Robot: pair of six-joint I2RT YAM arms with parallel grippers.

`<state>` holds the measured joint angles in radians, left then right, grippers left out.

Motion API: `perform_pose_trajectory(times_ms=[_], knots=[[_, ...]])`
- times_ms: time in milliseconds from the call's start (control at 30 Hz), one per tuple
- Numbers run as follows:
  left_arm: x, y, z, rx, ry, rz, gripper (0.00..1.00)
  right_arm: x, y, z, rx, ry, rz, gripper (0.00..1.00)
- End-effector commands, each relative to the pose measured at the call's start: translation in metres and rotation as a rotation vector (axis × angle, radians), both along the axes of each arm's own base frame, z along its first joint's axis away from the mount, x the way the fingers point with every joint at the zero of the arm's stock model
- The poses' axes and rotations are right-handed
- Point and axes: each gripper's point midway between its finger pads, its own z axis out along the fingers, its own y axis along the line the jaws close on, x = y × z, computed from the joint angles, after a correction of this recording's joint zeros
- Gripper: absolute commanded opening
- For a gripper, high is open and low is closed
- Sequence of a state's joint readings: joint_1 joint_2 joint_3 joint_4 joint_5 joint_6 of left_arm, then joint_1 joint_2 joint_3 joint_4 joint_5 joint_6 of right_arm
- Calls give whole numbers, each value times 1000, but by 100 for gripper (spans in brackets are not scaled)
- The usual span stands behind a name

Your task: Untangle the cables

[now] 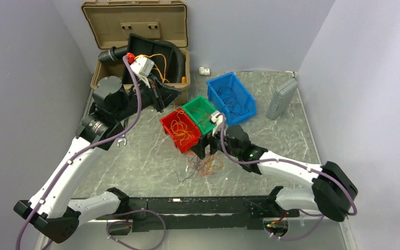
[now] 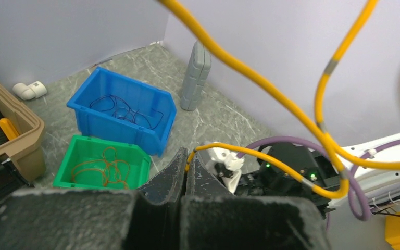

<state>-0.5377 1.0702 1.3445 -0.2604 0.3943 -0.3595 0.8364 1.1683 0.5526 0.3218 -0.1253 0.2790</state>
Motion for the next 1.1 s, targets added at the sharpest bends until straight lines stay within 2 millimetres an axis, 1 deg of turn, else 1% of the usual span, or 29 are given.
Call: perform_pose_trajectory(times_ms=[0, 67, 100, 167, 200, 233, 267, 300, 333, 400, 467, 533, 567, 633, 733, 800, 833, 900, 1000, 1067], knots=[[-10, 2, 35, -39, -81, -26, 0, 10, 39, 37, 83, -120, 112, 93], [-12, 1, 36, -48, -81, -33, 0, 16, 47, 32, 73, -118, 107, 89], [-12, 1, 37, -52, -82, -36, 0, 18, 50, 28, 69, -116, 106, 85], [-12, 2, 38, -56, -81, -33, 0, 21, 56, 23, 74, -110, 105, 74], [-12, 2, 39, -58, -82, -34, 0, 22, 58, 21, 76, -105, 106, 64], [-12, 1, 39, -58, -81, -35, 0, 22, 59, 17, 76, -97, 102, 49], [-12, 1, 39, -57, -81, -33, 0, 23, 58, 15, 77, -83, 90, 27], [-12, 2, 40, -55, -84, -29, 0, 25, 56, 12, 75, -72, 68, 3], [-11, 3, 40, -50, -88, -22, 0, 27, 52, 10, 76, -58, 43, 0], [-7, 8, 39, -42, -90, 14, 0, 28, 40, 8, 93, -38, -25, 0], [-2, 12, 37, -35, -92, 52, 0, 32, 17, -5, 81, 6, -139, 0], [2, 15, 35, -33, -94, 76, 0, 35, -9, -17, 62, 60, -265, 0], [4, 15, 33, -28, -92, 82, 0, 38, -26, -26, 48, 91, -342, 0], [11, 17, 28, -17, -76, 114, 0, 34, -62, -47, -1, 173, -480, 0], [32, 33, 13, 0, -4, 267, 0, 25, -122, -72, -33, 297, -726, 0], [40, 41, 3, 10, 25, 329, 0, 18, -165, -84, -59, 351, -905, 0], [42, 40, 0, 7, 30, 331, 0, 14, -181, -84, -59, 357, -968, 0], [45, 30, -10, 2, 51, 298, 0, 8, -202, -84, -67, 358, -1050, 0], [50, 11, -27, 11, 104, 223, 0, 3, -222, -77, -57, 353, -1147, 0], [56, 0, -42, 35, 151, 183, 0, 0, -236, -72, -72, 347, -1221, 0]])
